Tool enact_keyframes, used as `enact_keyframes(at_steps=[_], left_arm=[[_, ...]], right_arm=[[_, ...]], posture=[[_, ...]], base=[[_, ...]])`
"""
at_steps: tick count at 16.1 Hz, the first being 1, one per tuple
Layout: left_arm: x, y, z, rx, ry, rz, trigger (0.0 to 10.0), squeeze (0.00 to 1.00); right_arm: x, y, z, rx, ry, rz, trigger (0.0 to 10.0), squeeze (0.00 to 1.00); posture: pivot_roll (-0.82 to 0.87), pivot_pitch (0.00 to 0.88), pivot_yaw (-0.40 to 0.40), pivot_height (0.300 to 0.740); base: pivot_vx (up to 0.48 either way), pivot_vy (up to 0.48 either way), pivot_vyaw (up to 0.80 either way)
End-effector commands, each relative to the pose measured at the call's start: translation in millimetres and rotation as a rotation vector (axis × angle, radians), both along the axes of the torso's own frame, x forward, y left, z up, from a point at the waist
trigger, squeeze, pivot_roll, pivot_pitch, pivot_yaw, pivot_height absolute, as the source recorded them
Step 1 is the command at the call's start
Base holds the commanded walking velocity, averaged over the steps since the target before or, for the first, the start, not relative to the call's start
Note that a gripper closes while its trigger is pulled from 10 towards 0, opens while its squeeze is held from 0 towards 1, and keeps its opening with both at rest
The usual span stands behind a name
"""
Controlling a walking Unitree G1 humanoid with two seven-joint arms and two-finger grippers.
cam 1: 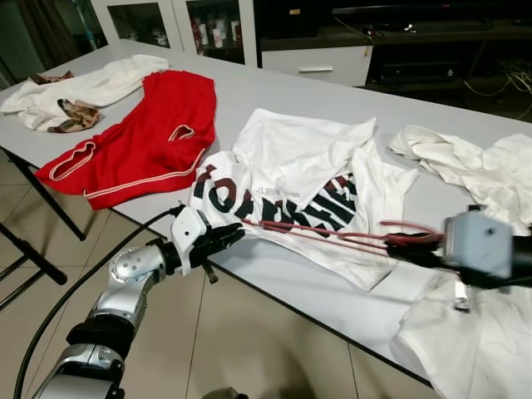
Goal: Hang hanger
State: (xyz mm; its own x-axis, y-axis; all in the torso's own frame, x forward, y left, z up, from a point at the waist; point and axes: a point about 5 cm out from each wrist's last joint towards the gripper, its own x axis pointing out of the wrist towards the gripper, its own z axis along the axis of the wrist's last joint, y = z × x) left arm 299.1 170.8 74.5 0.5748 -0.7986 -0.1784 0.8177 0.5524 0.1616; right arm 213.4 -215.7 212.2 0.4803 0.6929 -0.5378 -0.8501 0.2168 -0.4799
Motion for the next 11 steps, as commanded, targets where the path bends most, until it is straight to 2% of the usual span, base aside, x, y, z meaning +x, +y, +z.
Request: enact_keyframes(at_steps=[1, 2, 5, 11], left_arm=[[4.0, 3.1, 6.0, -0.006, -0.025, 0.013, 0.0, 0.00], [3.6, 2.9, 5.7, -0.007, -0.023, 0.012, 0.0, 0.00], [2.8, 3.0, 5.0, -0.005, -0.020, 0.011, 0.0, 0.00], [2.2, 3.5, 4.3, -0.001, -0.018, 0.011, 0.0, 0.00]], right_arm=[[2.6, 0.4, -3.0, -0.042, -0.029, 0.002, 10.0, 0.00], [3.5, -1.2, -9.4, -0.078, -0.031, -0.006, 10.0, 0.00], [5.1, -1.0, -14.1, -0.094, -0.037, -0.016, 10.0, 0.00], [9.3, -14.1, -17.5, -0.170, -0.066, -0.053, 10.0, 0.00]], posture=[[-0.13, 0.000, 0.102, 0.736], [-0.13, 0.000, 0.103, 0.736], [-0.13, 0.000, 0.102, 0.736], [-0.13, 0.000, 0.106, 0.736]], base=[[0.000, 0.000, 0.00], [0.000, 0.000, 0.00], [0.000, 0.000, 0.00], [0.000, 0.000, 0.00]])
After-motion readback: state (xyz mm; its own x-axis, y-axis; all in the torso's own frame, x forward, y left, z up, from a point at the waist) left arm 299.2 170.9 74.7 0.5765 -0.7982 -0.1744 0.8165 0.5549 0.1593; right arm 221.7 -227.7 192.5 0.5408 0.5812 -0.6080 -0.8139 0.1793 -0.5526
